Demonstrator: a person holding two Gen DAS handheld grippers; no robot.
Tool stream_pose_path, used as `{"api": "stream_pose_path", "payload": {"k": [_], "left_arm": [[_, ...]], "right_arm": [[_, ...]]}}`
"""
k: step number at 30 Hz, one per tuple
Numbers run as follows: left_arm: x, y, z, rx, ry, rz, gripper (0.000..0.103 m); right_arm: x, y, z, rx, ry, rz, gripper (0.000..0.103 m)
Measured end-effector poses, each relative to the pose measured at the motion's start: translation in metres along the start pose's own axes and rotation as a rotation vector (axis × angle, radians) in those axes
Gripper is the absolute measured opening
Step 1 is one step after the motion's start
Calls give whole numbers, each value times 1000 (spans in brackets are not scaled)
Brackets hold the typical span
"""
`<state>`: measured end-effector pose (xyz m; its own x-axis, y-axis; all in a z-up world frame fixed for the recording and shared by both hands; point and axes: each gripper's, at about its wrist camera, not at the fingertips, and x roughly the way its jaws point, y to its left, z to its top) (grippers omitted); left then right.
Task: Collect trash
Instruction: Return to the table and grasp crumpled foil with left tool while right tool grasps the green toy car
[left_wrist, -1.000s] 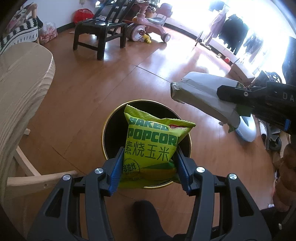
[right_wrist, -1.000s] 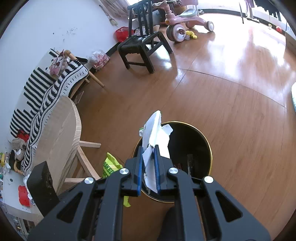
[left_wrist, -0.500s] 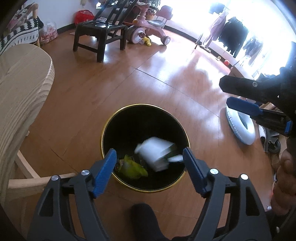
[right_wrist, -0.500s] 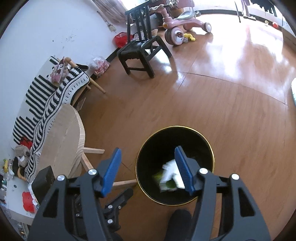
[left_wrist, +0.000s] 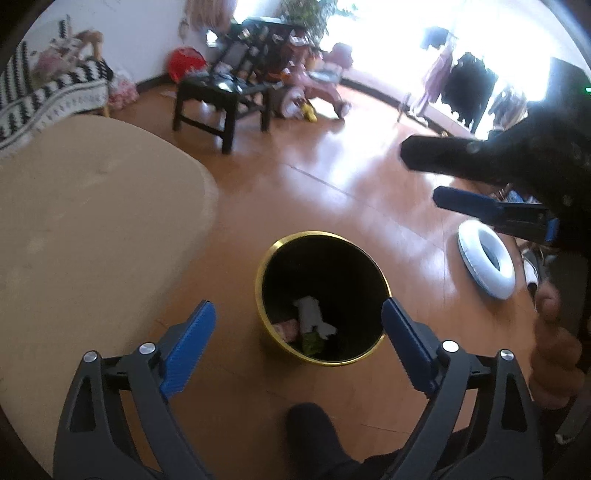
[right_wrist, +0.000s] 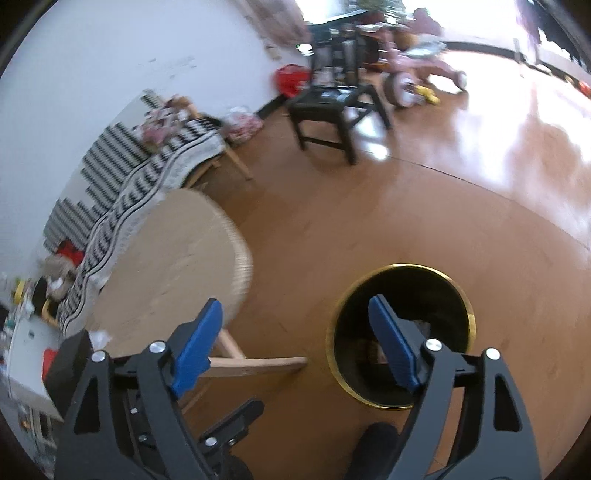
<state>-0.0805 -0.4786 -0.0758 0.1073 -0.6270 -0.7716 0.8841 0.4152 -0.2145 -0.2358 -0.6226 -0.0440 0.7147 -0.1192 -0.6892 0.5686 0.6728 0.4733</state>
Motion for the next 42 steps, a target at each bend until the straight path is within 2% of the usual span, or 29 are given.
{"api": "stream_pose_path", "payload": {"k": [9, 14, 23, 28, 34, 37, 42], "left_arm": [[-122, 92, -37, -99, -120, 164, 91], [-189, 155, -81, -191, -165, 289, 92], [-270, 259, -168, -392, -178, 496, 92], [-300, 314, -204, -492, -177, 594, 92], [-303, 373, -236, -539, -116, 712, 92], [-297, 393, -244, -548, -86, 724, 92], [-289, 414, -241, -557, -85, 704, 92]], "right_arm": [[31, 145, -19, -164, 63, 158, 81], [55, 232, -40, -285, 113, 227, 81], [105, 371, -116, -530, 237, 319, 81], [126, 415, -159, -657, 305, 356, 81], [152, 446, -197, -777, 370, 356, 81], [166, 451, -209, -805, 402, 339, 76], [181, 452, -218, -838, 431, 320, 67]]}}
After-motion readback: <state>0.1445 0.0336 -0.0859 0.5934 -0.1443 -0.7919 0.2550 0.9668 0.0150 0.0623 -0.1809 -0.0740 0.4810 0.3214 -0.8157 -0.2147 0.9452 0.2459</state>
